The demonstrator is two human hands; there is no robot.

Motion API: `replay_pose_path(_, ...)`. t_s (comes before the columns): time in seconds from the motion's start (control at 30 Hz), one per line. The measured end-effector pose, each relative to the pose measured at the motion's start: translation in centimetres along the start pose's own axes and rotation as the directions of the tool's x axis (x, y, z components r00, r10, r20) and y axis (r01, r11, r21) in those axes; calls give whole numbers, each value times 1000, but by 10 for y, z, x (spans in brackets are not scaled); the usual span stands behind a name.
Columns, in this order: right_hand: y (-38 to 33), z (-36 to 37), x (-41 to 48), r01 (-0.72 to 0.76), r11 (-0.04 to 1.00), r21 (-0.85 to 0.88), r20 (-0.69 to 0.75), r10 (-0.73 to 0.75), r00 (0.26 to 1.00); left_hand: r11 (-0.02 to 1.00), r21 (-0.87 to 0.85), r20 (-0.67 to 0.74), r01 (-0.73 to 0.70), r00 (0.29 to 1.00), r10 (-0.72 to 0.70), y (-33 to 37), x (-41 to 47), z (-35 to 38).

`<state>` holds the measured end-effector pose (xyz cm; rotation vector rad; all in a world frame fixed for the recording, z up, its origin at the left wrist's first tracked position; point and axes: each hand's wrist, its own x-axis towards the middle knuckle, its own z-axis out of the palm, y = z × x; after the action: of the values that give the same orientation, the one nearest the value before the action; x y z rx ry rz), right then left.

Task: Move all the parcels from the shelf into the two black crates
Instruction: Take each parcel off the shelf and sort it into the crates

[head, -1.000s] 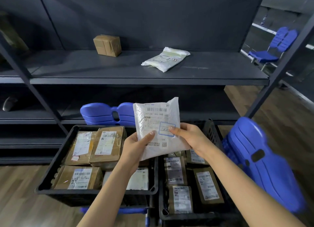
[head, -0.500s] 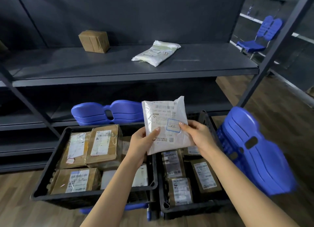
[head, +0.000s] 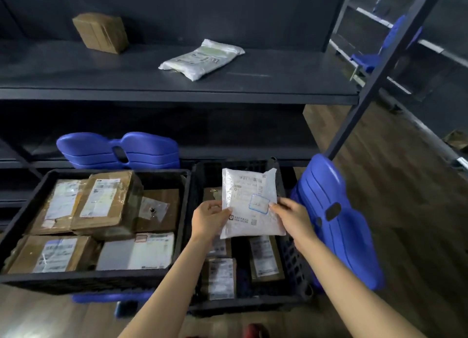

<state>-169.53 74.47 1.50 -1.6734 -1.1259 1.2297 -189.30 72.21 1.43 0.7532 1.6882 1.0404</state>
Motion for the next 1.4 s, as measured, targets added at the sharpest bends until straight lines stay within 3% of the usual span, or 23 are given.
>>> replay_pose_path(0.27, 57, -11, 15, -35, 977, -210, 55, 48, 997, 976, 178, -82, 129, 990, -116, -49, 3, 44)
replay_pose_path(0.63, 127, 14, 38, -144, 917, -372, 34, 169, 985, 914, 386, 104, 126, 978, -180, -116, 25, 73)
replay_pose_path(1.0, 170, 33, 50, -229, 874, -429, 23, 263, 964, 866, 451, 147, 215, 939, -310, -148, 42, 106)
replay_pose_path(1.3, 189, 40, 58, -100, 858, -504, 159, 206, 966, 852, 424, 95, 306, 921, -378, -166, 51, 116)
replay_pose_path(1.4, 201, 40, 60, 49, 761, -647, 174, 84, 981, 839, 462, 91, 287, 926, -367, -171, 52, 117)
